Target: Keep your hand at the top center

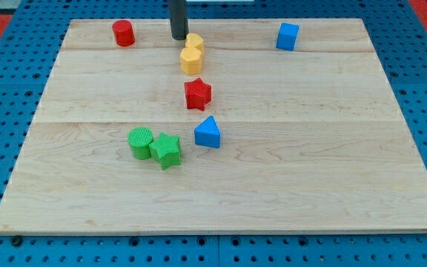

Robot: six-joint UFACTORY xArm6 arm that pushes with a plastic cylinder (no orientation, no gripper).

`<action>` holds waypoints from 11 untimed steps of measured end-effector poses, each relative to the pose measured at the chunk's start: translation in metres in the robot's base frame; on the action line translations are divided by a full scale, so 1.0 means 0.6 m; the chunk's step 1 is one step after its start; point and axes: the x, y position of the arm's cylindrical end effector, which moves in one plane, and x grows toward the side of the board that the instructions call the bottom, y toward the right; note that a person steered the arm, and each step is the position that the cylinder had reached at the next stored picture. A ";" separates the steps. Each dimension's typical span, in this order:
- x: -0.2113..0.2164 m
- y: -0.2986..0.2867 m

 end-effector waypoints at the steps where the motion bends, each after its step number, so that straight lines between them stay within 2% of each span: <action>1: 0.053 -0.026; 5: 0.048 -0.039; 7: -0.020 -0.038; 8: -0.028 -0.002; 9: -0.068 0.067; 11: -0.097 0.282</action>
